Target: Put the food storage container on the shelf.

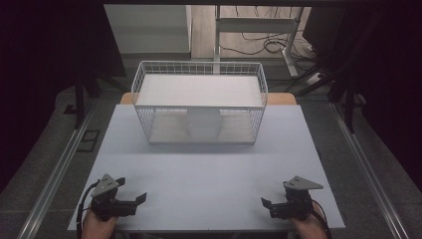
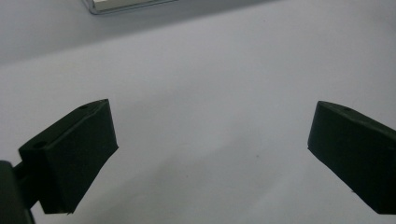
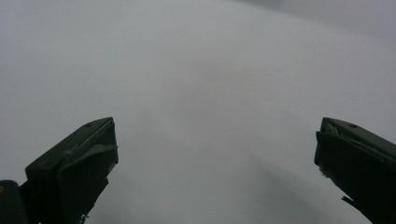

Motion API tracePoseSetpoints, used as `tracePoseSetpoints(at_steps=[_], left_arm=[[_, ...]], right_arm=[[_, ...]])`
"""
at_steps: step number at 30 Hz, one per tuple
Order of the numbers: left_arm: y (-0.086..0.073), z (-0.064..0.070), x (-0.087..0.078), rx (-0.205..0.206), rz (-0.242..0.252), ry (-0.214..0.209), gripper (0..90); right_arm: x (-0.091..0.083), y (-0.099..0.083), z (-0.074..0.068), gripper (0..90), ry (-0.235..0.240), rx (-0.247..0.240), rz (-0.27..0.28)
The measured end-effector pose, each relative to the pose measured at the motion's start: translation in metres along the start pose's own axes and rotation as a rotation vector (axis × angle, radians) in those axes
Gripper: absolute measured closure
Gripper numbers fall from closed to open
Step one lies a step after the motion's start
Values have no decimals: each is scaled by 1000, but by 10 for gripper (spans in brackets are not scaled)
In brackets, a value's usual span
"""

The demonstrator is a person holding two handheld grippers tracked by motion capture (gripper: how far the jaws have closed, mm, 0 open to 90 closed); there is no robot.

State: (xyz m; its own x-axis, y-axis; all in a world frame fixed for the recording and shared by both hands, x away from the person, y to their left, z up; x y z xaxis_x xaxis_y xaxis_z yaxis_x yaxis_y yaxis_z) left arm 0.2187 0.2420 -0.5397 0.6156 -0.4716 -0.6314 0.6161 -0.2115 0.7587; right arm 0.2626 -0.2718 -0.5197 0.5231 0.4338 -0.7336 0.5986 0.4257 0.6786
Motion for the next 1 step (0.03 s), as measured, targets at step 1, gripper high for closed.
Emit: tracePoseSetpoints(at_steps=[1], left_arm=[[0, 0, 0, 3, -3, 1, 10]], right_arm=[[0, 0, 0, 0, -1, -3, -1]])
Point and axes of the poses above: each handheld gripper's, and its own axes: x roughly forward along the jaws, y roughly out of its top, z roughly to its right, the point moved 2 cm from there along x, roughly forward along the jaws, and after that the axes turned 5 degrees about -z, right-handed, at the moved point
